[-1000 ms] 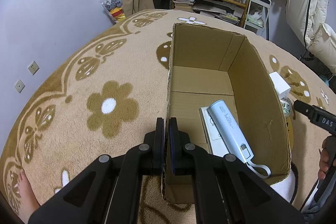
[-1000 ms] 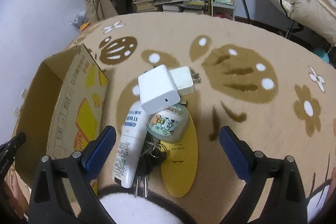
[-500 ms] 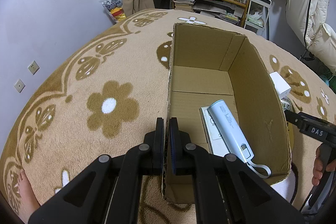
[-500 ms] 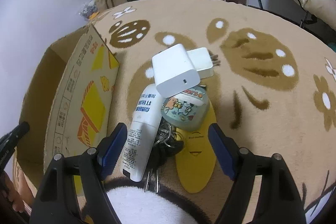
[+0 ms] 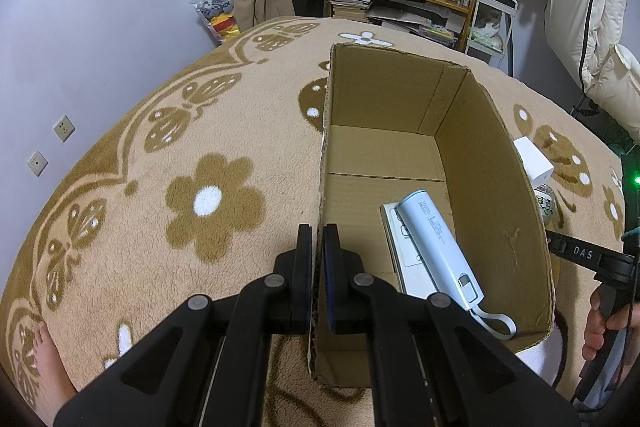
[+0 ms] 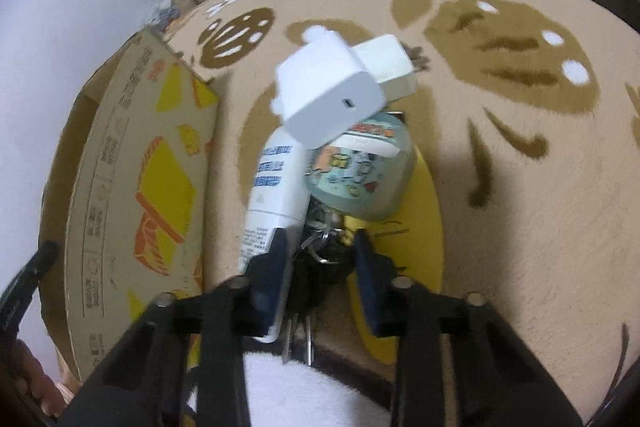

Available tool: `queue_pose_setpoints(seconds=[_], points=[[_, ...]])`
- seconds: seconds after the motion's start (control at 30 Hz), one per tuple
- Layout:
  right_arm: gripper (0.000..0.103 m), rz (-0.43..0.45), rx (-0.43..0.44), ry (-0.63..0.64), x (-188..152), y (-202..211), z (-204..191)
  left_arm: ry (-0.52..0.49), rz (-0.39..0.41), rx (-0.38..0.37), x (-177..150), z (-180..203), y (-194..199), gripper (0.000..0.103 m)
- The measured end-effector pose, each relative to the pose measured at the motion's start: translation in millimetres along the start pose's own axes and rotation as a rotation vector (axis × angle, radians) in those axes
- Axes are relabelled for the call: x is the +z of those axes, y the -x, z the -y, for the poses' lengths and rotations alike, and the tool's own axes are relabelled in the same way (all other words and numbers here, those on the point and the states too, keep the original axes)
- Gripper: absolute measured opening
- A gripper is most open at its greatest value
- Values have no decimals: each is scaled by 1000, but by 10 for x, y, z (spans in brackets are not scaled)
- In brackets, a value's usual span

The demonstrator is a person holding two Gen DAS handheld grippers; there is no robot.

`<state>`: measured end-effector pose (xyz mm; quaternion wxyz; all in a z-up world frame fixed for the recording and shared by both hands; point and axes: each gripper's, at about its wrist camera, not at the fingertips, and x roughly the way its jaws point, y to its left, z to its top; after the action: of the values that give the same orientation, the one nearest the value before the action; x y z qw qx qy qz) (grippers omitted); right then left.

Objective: Organize rigid objects
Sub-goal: 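Return the right gripper to the remaining items beside the box, then grasp the bunch of keys with the right gripper and lift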

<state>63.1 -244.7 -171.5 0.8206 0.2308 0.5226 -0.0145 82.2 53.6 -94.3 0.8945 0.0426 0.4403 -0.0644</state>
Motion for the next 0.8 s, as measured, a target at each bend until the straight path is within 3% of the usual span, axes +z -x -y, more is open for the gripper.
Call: queue_pose_setpoints(seconds=[0.13, 0.27, 0.63, 0.8], points=[[20, -3, 42, -41, -4, -20, 69, 0, 0, 0, -6, -1, 0, 6], [20, 11, 47, -78, -16, -64, 87, 0, 0, 0, -5, -2, 0, 6], [11, 96, -90, 30, 29, 155, -116, 0, -1, 1, -11, -7, -3, 6], [11, 141, -74, 3, 69, 338, -39, 0, -2, 1, -12, -9, 0, 6]])
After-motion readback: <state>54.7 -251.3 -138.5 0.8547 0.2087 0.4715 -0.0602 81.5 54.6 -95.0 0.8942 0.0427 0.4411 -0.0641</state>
